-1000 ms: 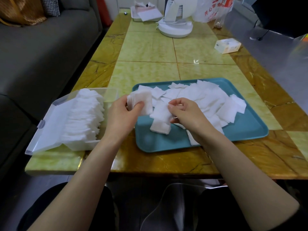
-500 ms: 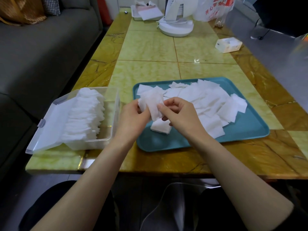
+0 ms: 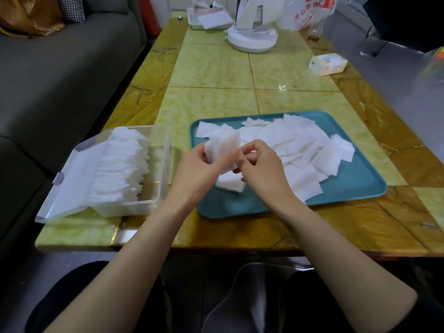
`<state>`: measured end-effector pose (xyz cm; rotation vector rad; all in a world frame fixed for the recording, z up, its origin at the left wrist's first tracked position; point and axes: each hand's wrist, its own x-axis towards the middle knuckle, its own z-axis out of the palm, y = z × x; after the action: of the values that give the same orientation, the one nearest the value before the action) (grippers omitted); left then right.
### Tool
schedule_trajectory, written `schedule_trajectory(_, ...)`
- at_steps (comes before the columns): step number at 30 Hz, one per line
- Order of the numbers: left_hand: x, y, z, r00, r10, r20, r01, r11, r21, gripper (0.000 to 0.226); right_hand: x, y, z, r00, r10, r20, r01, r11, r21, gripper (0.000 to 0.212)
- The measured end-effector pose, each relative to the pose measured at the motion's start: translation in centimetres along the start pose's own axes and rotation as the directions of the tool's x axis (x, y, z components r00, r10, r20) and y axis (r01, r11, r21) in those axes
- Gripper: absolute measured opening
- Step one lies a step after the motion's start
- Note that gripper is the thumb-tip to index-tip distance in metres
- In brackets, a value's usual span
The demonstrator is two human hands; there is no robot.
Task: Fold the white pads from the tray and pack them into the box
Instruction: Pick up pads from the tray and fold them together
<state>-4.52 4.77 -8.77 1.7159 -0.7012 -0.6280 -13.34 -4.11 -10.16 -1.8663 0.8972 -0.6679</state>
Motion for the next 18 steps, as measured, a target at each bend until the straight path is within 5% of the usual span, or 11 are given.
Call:
schedule_trajectory(5, 0.5, -0.4, -0.6, 0.983, 0.079, -0.166, -0.073, 0.996, 0.046, 0.005, 0.2, -0.2, -0.3, 0.998, -0.054, 0.043, 0.051, 0.996, 0.07, 0.012)
schedule_trajectory(8, 0.7, -0.5, -1.2, 0.974, 0.109, -0.198, -0.095, 0.993, 0.076, 0.016, 0.2, 0.8, -0.1, 0.988, -0.12, 0.096, 0.135, 0.977, -0.166, 0.019)
schedule_trajectory(12, 0.9, -0.8, -1.6, 0.969, 0.135, -0.209, -0.112, 0.987, 0.119, 0.017, 0.2, 2.3, 0.8, 0.962, -0.027, 0.272, 0.177, 0.82, -0.545, 0.046)
schedule_trajectory(18, 1.2, -1.1, -2.0, 0.96, 0.156, -0.233, -0.123, 0.981, 0.152, 0.017, 0.7, 2.0, 0.4, 0.951, -0.007, 0.309, 0.204, 0.765, -0.611, 0.064)
